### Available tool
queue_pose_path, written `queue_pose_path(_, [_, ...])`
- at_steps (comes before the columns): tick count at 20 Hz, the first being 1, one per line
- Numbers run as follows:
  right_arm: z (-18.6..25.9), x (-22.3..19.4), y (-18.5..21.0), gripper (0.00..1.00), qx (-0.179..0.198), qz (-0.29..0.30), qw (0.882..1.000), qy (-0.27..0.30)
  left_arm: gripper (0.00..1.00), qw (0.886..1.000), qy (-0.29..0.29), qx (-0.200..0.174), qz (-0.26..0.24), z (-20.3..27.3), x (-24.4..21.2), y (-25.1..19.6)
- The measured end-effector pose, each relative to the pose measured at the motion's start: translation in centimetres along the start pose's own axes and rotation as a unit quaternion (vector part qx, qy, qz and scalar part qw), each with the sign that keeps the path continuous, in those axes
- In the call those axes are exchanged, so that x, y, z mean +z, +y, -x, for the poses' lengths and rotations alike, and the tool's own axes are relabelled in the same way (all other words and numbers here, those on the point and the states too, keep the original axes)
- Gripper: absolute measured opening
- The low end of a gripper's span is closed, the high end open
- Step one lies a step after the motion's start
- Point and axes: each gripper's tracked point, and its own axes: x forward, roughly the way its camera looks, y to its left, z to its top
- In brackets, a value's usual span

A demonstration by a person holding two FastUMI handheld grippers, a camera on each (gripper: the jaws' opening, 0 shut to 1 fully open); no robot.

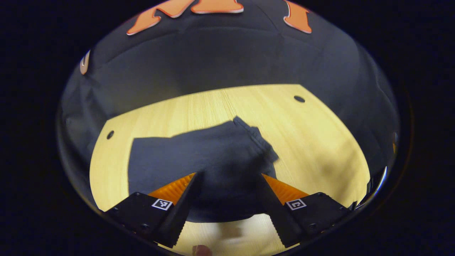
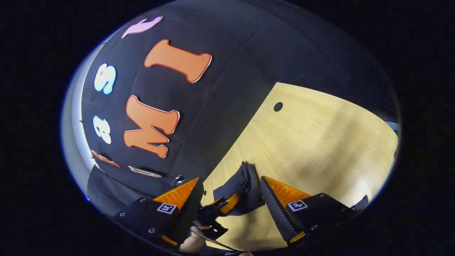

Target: Grasp the waist and the cuffs of the jeans and fold them to make the two legs overlap; first hold the waist and fold one-third of the jeans toward the cuffs, then hold the cuffs and fold the remaining one-third in the same direction to finish folding.

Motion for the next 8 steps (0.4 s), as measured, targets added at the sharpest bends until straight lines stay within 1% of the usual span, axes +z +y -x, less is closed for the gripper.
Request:
queue_pose_path(3, [-1.0, -1.1, 2.0, 0.97, -0.002, 0.043, 0.999, -0.001, 0.99, 0.996, -0.081, -0.014, 0.022, 6.9, 3.9, 2.5])
queue_pose_path(5, [-1.8, -1.9, 3.9, 0.97, -0.005, 0.090, 0.996, -0.014, 0.99, 0.989, -0.140, -0.013, 0.044, 11.7, 6.4, 5.8])
queue_pose_path(6, [-2.3, -2.5, 4.9, 0.96, -0.008, 0.118, 0.993, -0.020, 0.99, 0.985, -0.166, -0.010, 0.055, 14.0, 7.3, 7.8])
queue_pose_path(8, [-3.1, -4.0, 6.8, 0.94, -0.026, 0.193, 0.980, -0.031, 0.99, 0.976, -0.206, 0.001, 0.073, 18.2, 8.3, 11.5])
